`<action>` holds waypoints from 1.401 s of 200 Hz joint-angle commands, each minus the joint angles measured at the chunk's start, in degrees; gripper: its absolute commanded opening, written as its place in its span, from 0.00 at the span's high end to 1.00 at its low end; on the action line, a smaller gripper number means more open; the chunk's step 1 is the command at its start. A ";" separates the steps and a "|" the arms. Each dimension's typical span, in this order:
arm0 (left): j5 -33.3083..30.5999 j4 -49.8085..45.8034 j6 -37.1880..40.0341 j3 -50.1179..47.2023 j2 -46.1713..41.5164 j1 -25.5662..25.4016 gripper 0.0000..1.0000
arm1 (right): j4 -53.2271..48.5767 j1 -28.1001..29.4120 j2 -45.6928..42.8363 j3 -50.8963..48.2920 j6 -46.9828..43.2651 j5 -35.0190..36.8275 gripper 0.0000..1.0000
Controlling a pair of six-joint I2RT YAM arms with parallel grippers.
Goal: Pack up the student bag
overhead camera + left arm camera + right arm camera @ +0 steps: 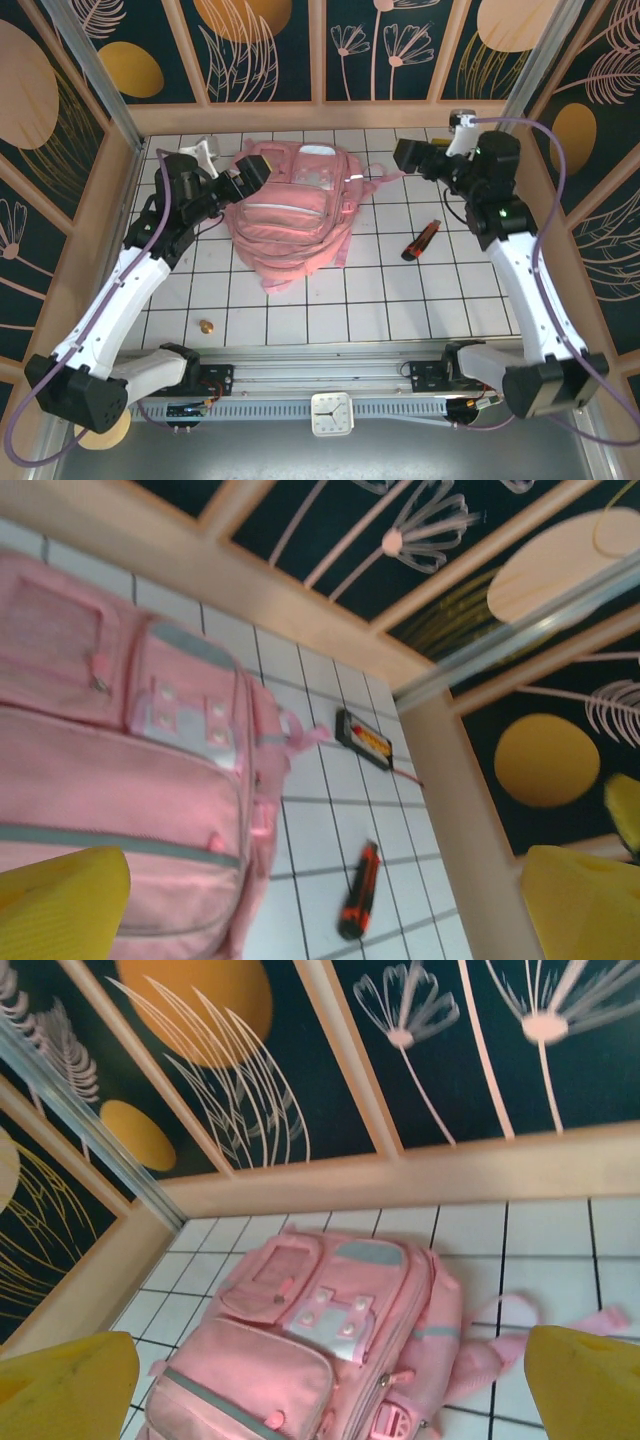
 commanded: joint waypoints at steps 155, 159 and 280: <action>-39.15 7.78 15.96 -25.35 -25.44 0.22 0.01 | 17.24 -2.20 -17.74 -29.84 -7.43 15.26 0.01; -40.12 7.66 15.96 -25.56 -25.49 0.22 0.01 | 17.39 -2.46 -17.82 -30.40 -7.10 15.53 0.01; -48.09 2.47 16.82 -33.11 -26.56 0.23 0.01 | 26.73 -24.15 -11.95 -44.51 -2.79 9.66 0.01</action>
